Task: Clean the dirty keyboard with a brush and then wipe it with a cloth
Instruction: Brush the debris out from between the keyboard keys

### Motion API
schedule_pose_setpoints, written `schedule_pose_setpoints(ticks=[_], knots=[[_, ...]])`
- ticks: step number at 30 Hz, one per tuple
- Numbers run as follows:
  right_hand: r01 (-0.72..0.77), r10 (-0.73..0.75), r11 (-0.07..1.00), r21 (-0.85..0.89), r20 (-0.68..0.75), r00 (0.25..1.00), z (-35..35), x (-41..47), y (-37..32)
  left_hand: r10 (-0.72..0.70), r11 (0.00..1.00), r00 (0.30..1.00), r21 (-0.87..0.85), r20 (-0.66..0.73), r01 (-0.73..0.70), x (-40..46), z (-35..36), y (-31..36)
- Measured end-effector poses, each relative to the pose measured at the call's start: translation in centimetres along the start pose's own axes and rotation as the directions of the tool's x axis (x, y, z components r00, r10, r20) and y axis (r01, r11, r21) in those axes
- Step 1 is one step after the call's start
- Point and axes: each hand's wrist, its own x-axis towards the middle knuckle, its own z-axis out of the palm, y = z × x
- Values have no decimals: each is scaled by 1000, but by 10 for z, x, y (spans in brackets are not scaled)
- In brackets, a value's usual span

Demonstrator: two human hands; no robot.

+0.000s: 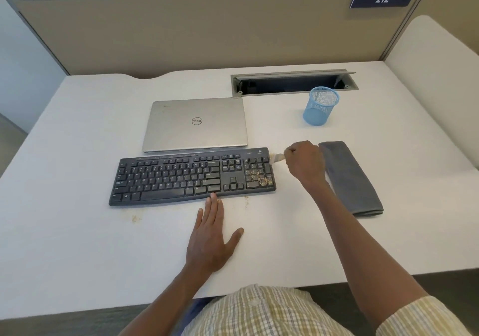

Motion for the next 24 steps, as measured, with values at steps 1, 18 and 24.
schedule_pose_setpoints(ticks=[1, 18, 24], knots=[[10, -8, 999, -34, 46, 999, 1, -1, 1, 0, 1000, 1000, -3, -3, 0, -1, 0, 0], [145, -146, 958, -248, 15, 989, -10, 5, -43, 11, 1000, 1000, -19, 8, -11, 1, 0, 0], [217, -181, 928, -303, 143, 973, -11, -5, -46, 9, 1000, 1000, -24, 6, -9, 1, 0, -1]])
